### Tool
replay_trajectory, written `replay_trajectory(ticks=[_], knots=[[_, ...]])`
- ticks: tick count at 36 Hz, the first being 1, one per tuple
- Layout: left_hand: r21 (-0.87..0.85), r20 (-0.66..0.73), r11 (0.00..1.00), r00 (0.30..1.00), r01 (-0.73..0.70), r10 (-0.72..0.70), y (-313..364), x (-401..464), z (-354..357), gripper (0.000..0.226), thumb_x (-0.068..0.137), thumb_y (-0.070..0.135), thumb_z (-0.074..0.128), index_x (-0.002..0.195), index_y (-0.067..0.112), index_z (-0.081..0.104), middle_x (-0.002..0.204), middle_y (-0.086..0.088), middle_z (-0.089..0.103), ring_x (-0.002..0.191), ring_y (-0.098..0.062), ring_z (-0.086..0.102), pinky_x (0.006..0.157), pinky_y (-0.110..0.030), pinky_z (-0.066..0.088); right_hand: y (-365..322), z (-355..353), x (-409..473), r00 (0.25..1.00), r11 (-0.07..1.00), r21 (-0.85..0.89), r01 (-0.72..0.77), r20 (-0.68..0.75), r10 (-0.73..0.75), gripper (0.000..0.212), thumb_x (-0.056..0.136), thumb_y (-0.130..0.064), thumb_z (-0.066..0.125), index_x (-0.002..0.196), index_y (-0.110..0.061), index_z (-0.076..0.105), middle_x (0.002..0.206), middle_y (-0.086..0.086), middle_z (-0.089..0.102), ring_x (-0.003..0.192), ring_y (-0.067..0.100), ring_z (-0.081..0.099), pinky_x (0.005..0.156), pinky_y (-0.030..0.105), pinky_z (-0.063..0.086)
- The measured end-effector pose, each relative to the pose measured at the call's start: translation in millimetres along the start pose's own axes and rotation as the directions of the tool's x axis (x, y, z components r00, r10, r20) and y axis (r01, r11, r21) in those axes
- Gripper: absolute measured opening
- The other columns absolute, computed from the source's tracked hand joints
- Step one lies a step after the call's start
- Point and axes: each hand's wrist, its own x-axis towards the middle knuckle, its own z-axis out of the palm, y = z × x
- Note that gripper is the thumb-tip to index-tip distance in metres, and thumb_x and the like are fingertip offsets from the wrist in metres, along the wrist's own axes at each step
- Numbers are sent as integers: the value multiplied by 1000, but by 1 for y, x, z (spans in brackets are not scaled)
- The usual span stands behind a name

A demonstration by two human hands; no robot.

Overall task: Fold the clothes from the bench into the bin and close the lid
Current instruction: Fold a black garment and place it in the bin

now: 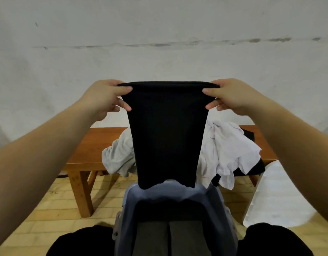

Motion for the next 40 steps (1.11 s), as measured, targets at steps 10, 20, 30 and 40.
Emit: replay_trajectory(ticks=[10,20,30,40], knots=[[-57,-12,986,987,158,-159,-54,111,26,25,96,16,63,120,8,60,118,-10,67,89,-23,75,71,-29,60,54,26,106,985,973,206,-100,-120,126,7,96,-18,64,100,-12,63,102,5,69,83,13,73,72,19,59],[-107,-13,985,991,132,-134,-124,90,49,19,98,11,58,115,6,64,114,-14,70,103,-21,70,83,-31,59,121,61,94,986,968,243,-56,-140,93,9,92,-11,60,99,-13,65,103,8,71,94,16,72,86,28,57],[173,57,977,989,121,-133,-217,-28,69,27,94,0,58,108,20,70,105,9,68,91,-2,62,78,-10,48,234,127,-21,984,992,59,-109,-133,116,34,84,8,56,83,-25,62,110,-13,66,107,5,61,95,20,47],[11,-132,955,947,297,-293,-275,-37,95,18,94,10,57,109,20,57,103,-3,61,99,-19,59,89,-36,47,265,177,-39,934,964,135,-229,-249,257,31,93,-12,61,119,-24,51,128,-5,50,116,10,50,89,10,36]])
